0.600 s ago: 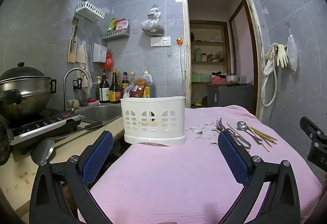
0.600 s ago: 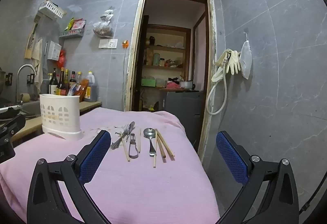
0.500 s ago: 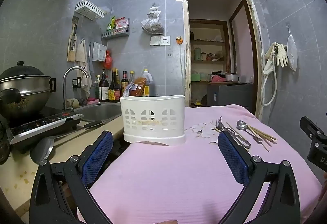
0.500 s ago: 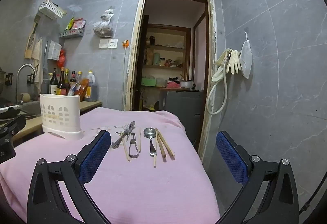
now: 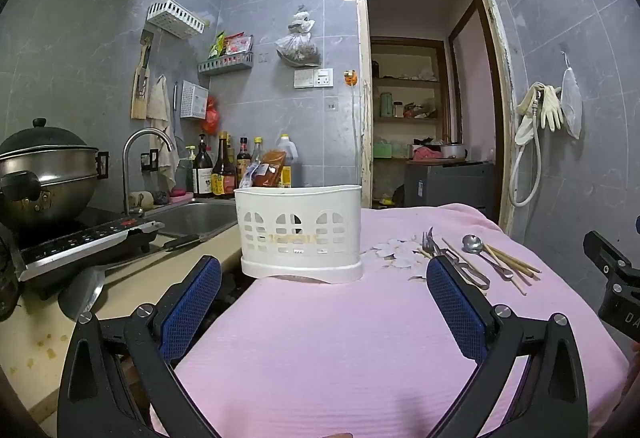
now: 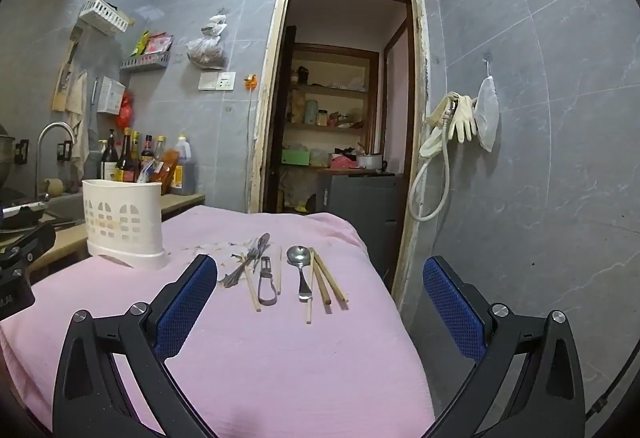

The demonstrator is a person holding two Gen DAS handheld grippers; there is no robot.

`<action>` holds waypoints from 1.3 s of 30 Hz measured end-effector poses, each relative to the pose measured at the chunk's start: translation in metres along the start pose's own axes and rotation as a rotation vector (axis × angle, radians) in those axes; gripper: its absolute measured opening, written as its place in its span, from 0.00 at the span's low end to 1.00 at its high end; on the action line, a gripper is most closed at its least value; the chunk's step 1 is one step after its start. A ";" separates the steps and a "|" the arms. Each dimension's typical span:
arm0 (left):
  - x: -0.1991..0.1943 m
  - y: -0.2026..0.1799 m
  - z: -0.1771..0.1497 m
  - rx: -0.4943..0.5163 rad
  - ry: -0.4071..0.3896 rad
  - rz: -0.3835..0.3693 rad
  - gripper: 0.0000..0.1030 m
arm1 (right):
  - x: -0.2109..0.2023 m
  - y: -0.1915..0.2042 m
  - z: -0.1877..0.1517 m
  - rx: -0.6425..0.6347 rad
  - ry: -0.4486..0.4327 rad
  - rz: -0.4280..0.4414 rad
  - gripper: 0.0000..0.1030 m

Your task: Organize utensils

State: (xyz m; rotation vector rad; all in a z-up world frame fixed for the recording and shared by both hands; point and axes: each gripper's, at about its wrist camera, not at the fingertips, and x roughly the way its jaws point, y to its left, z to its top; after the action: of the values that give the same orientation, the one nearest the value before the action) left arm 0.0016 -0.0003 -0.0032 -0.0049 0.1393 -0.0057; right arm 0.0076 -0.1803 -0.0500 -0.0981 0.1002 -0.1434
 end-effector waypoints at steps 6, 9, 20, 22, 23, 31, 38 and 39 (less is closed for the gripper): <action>0.005 0.000 -0.001 0.000 0.000 0.002 0.98 | -0.001 0.000 0.001 -0.002 -0.001 0.002 1.00; 0.004 0.001 -0.002 -0.001 0.001 0.001 0.98 | -0.001 0.000 0.001 -0.006 -0.002 0.003 1.00; 0.006 0.001 -0.004 -0.001 -0.001 0.001 0.98 | -0.003 0.002 0.001 -0.016 -0.002 0.005 1.00; 0.006 0.001 -0.004 -0.002 -0.001 0.001 0.98 | -0.003 0.002 0.001 -0.015 -0.001 0.006 1.00; 0.006 0.001 -0.004 -0.003 0.000 0.002 0.98 | -0.003 0.002 0.001 -0.015 -0.002 0.007 1.00; 0.006 0.002 -0.004 -0.004 0.001 0.000 0.98 | -0.003 0.003 0.002 -0.018 -0.001 0.006 1.00; 0.007 0.001 -0.005 -0.005 0.000 0.000 0.98 | -0.003 0.005 0.001 -0.021 -0.001 0.006 1.00; 0.007 0.001 -0.005 -0.005 0.000 0.000 0.98 | -0.003 0.005 0.001 -0.021 -0.002 0.006 1.00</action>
State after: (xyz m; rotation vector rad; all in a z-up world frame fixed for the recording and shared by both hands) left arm 0.0080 0.0009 -0.0090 -0.0099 0.1394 -0.0050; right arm 0.0050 -0.1749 -0.0494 -0.1190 0.1001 -0.1360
